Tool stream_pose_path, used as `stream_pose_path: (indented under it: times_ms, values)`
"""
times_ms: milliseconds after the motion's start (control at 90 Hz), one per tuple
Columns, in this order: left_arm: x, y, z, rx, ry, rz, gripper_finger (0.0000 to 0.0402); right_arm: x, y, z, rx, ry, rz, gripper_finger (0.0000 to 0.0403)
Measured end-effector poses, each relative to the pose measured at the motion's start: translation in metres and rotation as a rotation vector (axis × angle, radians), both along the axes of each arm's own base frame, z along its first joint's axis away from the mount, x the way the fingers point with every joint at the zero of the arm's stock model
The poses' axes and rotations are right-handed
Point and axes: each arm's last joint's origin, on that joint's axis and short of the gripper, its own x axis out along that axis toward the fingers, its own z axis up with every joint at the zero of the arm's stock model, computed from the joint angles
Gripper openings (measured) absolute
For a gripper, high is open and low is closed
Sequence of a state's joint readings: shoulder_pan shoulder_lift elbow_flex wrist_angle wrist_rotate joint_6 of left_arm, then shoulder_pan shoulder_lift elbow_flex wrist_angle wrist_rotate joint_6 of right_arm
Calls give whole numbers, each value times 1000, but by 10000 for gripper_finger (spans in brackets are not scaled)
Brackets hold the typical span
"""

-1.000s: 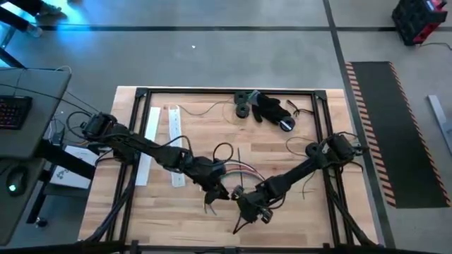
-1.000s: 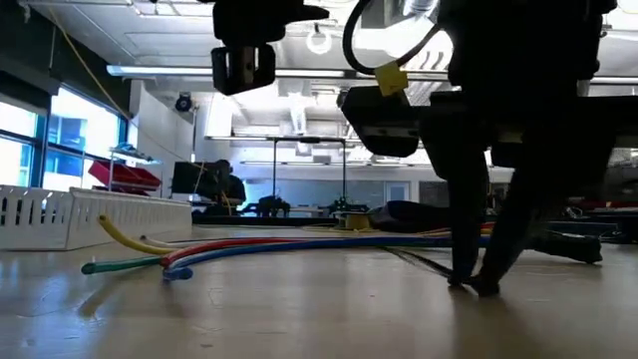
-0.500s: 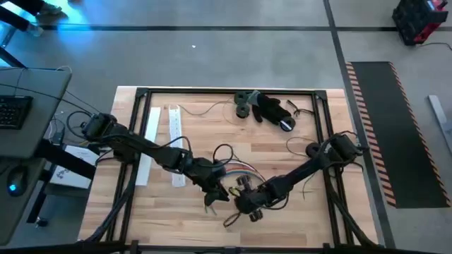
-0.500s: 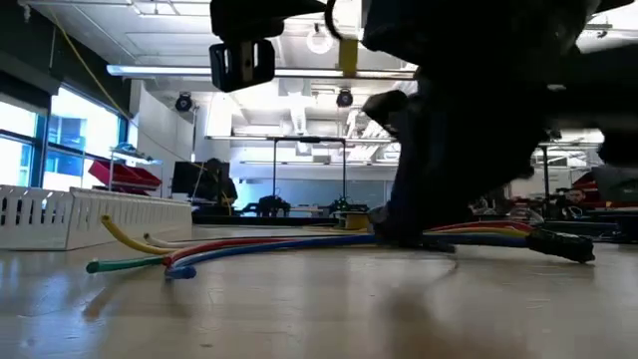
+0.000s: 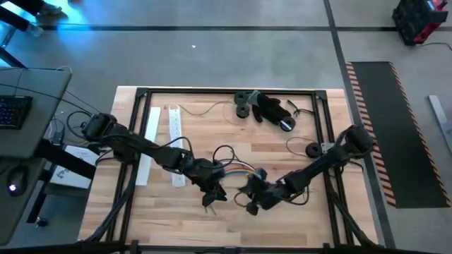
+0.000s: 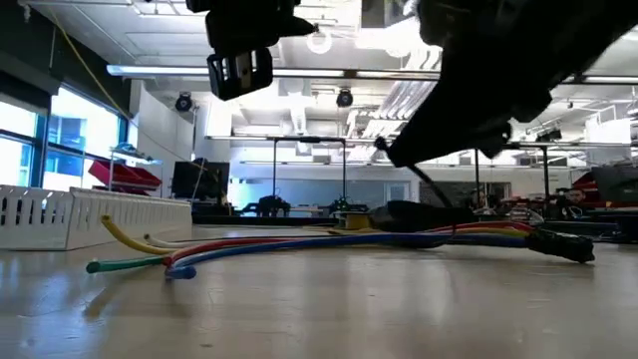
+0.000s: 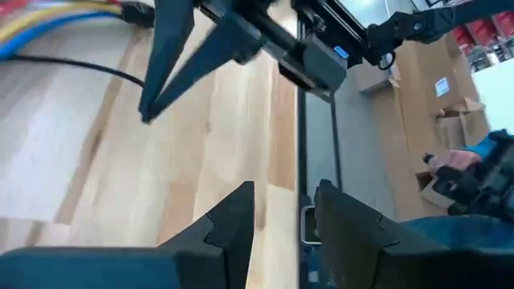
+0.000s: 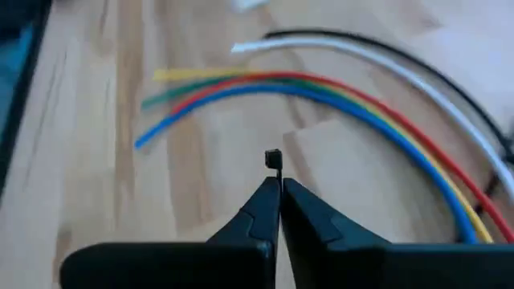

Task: Ziptie cables
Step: Wrap the cables together using a black zip tie

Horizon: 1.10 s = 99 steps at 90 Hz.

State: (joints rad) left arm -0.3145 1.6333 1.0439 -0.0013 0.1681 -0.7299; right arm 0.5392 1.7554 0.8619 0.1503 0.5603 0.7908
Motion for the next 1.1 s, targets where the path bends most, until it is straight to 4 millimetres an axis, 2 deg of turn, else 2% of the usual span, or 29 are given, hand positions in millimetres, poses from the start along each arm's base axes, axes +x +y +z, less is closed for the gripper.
stream_pose_path:
  times_ms: [156,278,389,622,744,844,1100]
  values:
    - [-1,1,-2,143,-34,42,112,-9,-12,1,131,-148,-155,0]
    - [-1,6,-10,219,-63,93,112,-9,-17,6,215,-236,-191,0]
    - [-3,13,-22,248,-116,156,112,-8,-20,14,243,-270,-204,0]
    - [-12,32,-44,343,-248,247,112,-6,-25,15,315,-283,-253,0]
    - [-14,39,-52,342,-292,266,112,-4,-30,16,380,-302,-304,0]
    - [-8,37,-63,321,-312,242,116,-1,-33,18,432,-337,-335,0]
    - [8,30,-82,226,-368,268,144,3,-39,23,432,-376,-337,0]
